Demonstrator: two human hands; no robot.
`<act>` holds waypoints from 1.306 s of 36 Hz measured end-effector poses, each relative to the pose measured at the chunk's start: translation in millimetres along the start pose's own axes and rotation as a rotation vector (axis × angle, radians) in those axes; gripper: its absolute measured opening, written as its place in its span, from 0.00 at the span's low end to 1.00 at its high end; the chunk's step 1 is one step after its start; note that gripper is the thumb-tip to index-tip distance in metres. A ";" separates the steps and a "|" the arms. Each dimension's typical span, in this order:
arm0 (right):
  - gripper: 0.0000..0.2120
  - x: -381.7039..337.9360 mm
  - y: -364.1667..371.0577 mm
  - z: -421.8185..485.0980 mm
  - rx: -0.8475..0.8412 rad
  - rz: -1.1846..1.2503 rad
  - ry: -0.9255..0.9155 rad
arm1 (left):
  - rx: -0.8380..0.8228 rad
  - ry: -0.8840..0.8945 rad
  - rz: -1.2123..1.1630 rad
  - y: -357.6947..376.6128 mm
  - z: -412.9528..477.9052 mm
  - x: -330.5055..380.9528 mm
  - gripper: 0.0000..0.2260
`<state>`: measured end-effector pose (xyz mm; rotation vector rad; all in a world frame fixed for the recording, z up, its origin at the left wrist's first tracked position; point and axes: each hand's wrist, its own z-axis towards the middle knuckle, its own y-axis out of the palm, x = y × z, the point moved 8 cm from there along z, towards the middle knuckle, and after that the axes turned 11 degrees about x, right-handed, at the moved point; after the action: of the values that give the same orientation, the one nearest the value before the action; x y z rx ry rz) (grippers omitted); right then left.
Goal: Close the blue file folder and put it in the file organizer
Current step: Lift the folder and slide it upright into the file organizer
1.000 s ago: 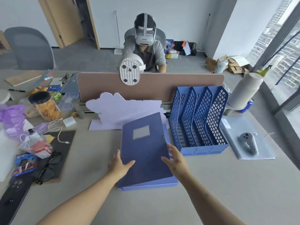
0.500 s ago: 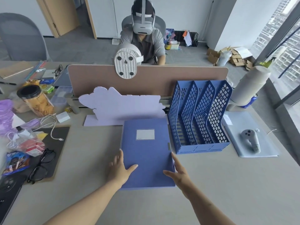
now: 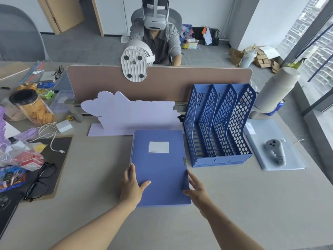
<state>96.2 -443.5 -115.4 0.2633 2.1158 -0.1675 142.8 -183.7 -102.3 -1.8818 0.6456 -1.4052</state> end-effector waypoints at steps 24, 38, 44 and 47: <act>0.38 -25.7 10.3 20.4 0.087 -0.729 0.008 | -0.203 -0.041 0.131 0.2 33.8 0.9 0.58; 0.37 -28.6 53.2 -9.2 -0.002 -0.322 -0.127 | -0.037 -0.076 -0.237 -32.8 0.6 -26.8 0.56; 0.41 -66.6 83.0 -14.4 0.044 -0.207 -0.163 | 0.049 -0.033 -0.416 -68.3 12.9 -12.2 0.56; 0.43 -95.1 82.2 -16.3 0.096 -0.135 -0.161 | 0.090 0.047 -0.416 -88.1 21.8 5.0 0.56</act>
<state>152.5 -372.0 -27.3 0.1577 1.9682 -0.3590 164.0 -126.2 -35.2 -1.9892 0.2107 -1.7089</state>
